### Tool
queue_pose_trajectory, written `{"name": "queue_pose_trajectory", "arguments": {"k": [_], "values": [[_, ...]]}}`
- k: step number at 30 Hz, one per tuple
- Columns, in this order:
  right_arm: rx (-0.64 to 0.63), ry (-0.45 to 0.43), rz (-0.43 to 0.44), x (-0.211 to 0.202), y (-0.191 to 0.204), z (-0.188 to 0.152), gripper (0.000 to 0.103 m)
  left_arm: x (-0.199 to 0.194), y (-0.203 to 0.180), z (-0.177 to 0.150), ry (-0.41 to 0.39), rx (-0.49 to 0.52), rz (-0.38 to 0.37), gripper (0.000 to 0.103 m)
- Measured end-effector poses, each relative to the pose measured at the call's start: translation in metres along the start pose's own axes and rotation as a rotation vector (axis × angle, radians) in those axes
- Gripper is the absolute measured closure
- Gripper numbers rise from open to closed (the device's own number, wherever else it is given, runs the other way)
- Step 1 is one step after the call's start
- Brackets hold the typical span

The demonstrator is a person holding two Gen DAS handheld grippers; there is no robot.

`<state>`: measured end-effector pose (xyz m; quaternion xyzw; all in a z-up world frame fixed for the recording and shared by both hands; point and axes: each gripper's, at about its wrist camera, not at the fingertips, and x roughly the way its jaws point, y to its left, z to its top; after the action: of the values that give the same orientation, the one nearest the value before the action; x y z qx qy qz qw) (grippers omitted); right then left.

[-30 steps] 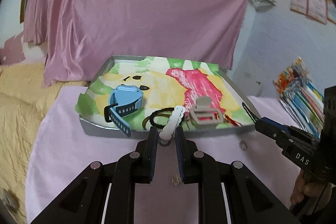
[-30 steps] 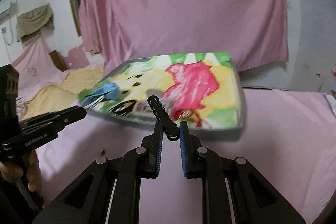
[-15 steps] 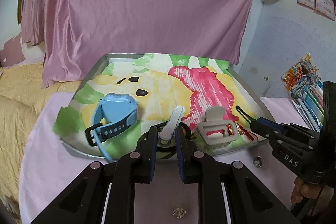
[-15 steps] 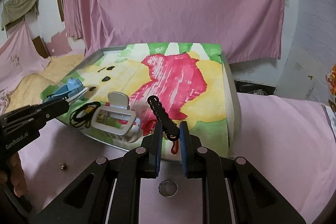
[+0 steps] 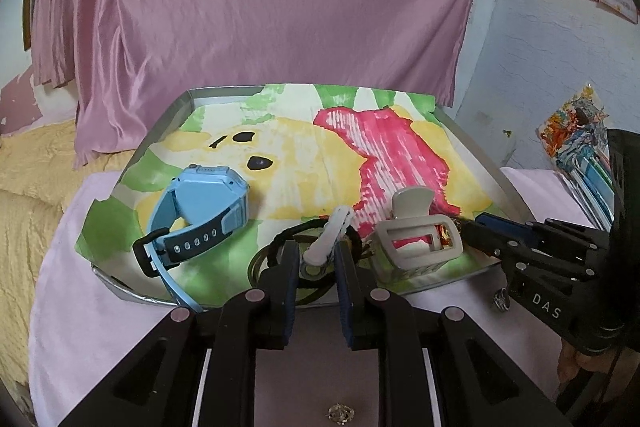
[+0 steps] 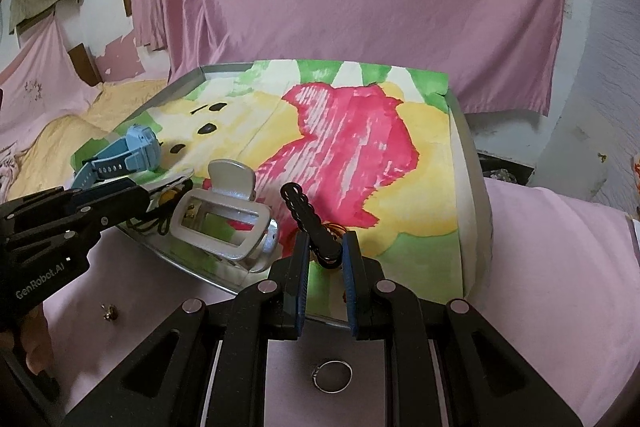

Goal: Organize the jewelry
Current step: 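Lower the white clip into the tray with the left tool while the right tool drops the bead bracelet there, then withdraw both open tools from the tray toward the last two items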

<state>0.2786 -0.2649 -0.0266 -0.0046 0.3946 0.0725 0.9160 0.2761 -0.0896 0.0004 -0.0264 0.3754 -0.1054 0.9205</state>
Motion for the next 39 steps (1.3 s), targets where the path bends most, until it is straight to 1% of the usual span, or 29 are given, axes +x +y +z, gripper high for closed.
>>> {"name": "queue_pose_trajectory", "arguments": {"k": [1,2,3,5,7,10,11,12,13,14,15,17,19,21,23,24,25,27,28,29,33,34,39], "values": [[0.002,-0.001,-0.001,0.000,-0.001,0.000,0.085,0.000,0.000,0.000,0.001,0.002,0.009,0.086],[0.005,-0.005,0.000,-0.001,-0.002,0.000,0.079,0.000,-0.001,0.000,0.001,0.004,0.013,0.086],[0.011,-0.012,0.005,-0.003,-0.003,0.000,0.069,-0.001,0.000,0.000,0.002,0.004,0.014,0.086],[0.018,-0.026,0.010,-0.006,-0.004,-0.001,0.062,-0.002,0.000,0.000,0.003,0.002,0.015,0.085],[0.024,-0.042,0.004,-0.011,-0.005,-0.003,0.062,-0.002,0.000,0.001,0.002,0.001,0.015,0.085],[0.042,-0.073,0.003,-0.021,-0.009,-0.005,0.062,-0.008,0.000,0.000,-0.011,0.002,0.013,0.079],[0.049,-0.086,0.002,-0.025,-0.010,-0.006,0.062,-0.011,0.000,-0.001,-0.019,0.003,0.010,0.073],[0.058,-0.101,0.000,-0.030,-0.011,-0.007,0.061,-0.013,0.000,-0.001,-0.026,0.002,0.007,0.064],[0.066,-0.113,-0.001,-0.034,-0.013,-0.009,0.059,-0.017,0.001,-0.003,-0.038,0.000,-0.004,0.060],[0.076,-0.126,-0.002,-0.039,-0.015,-0.011,0.056,-0.020,0.001,-0.004,-0.049,-0.002,-0.014,0.053],[0.086,-0.145,-0.002,-0.045,-0.016,-0.013,0.054,-0.024,0.001,-0.005,-0.061,-0.003,-0.019,0.051],[0.097,-0.171,-0.002,-0.056,-0.018,-0.017,0.052,-0.032,0.001,-0.008,-0.077,-0.001,-0.017,0.050],[0.104,-0.202,-0.005,-0.067,-0.019,-0.022,0.049,-0.038,0.002,-0.010,-0.087,-0.007,-0.017,0.047],[0.110,-0.237,-0.007,-0.079,-0.020,-0.028,0.041,-0.047,0.005,-0.014,-0.113,-0.021,-0.023,0.032],[0.118,-0.274,-0.006,-0.089,-0.021,-0.033,0.034,-0.056,0.006,-0.017,-0.149,-0.031,-0.025,0.024],[0.122,-0.288,-0.006,-0.093,-0.022,-0.036,0.029,-0.061,0.007,-0.019,-0.167,-0.033,-0.028,0.022],[0.126,-0.305,-0.005,-0.098,-0.022,-0.038,0.027,-0.066,0.007,-0.021,-0.182,-0.032,-0.030,0.020],[0.133,-0.342,-0.003,-0.107,-0.023,-0.044,0.016,-0.077,0.006,-0.025,-0.209,-0.025,-0.027,0.010],[0.135,-0.363,-0.002,-0.112,-0.023,-0.048,0.014,-0.080,0.005,-0.027,-0.222,-0.023,-0.025,0.008],[0.135,-0.380,-0.001,-0.116,-0.022,-0.051,0.011,-0.087,0.004,-0.030,-0.251,-0.018,-0.021,0.007],[0.132,-0.441,-0.001,-0.134,-0.020,-0.066,0.007,-0.105,0.002,-0.039,-0.316,0.001,-0.024,0.001],[0.133,-0.454,-0.002,-0.139,-0.019,-0.071,0.007,-0.110,0.001,-0.043,-0.338,0.003,-0.026,0.001],[0.130,-0.515,-0.012,-0.158,-0.015,-0.091,0.005,-0.128,-0.001,-0.058,-0.395,0.015,-0.027,0.001]]}}
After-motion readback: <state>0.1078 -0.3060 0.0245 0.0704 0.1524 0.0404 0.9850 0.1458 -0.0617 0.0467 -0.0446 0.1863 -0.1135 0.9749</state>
